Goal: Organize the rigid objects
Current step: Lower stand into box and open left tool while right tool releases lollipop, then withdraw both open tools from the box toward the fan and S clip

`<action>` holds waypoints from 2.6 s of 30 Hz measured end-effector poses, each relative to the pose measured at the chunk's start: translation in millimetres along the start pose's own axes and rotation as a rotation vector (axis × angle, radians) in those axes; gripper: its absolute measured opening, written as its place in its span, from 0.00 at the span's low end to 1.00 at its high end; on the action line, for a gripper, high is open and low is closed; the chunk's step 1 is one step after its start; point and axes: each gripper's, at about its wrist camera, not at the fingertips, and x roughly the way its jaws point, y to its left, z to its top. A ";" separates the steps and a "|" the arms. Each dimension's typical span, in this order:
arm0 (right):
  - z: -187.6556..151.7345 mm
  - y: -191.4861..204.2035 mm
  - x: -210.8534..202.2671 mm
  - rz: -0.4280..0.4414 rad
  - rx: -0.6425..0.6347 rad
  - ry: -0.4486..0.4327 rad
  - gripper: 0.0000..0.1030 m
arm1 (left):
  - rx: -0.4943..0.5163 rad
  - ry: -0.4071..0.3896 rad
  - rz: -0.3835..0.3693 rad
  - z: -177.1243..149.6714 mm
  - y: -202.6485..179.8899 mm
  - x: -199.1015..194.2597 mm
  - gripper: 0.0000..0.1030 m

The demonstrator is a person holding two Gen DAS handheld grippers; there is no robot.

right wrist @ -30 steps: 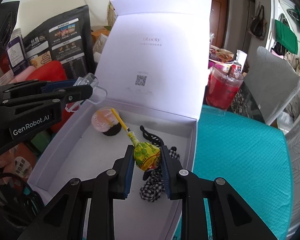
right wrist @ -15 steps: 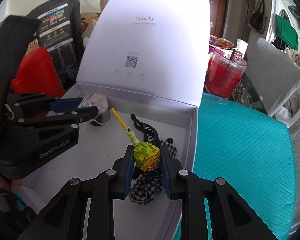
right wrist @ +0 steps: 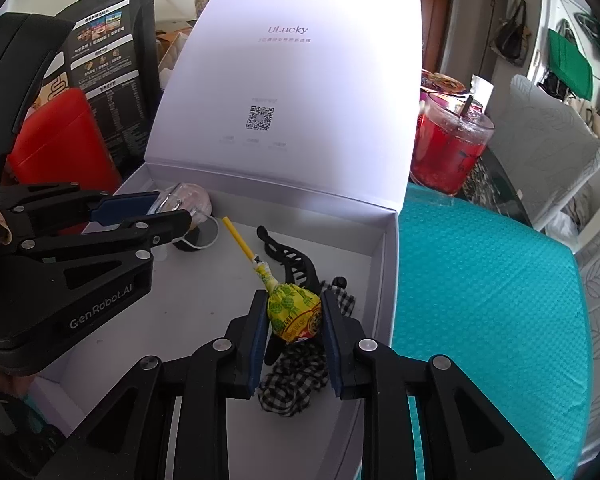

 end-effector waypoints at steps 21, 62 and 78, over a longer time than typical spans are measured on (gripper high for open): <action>-2.4 2.0 -26.3 -0.037 0.021 0.028 0.42 | -0.026 0.056 -0.008 3.9 6.9 2.8 0.32; -22.6 -33.0 -161.0 -0.130 0.079 -0.193 0.51 | 0.003 -0.209 -0.031 22.5 -46.5 -155.8 0.64; -83.6 -47.9 -252.7 -0.228 0.144 -0.289 0.79 | 0.078 -0.308 -0.071 -11.3 -95.4 -228.4 0.94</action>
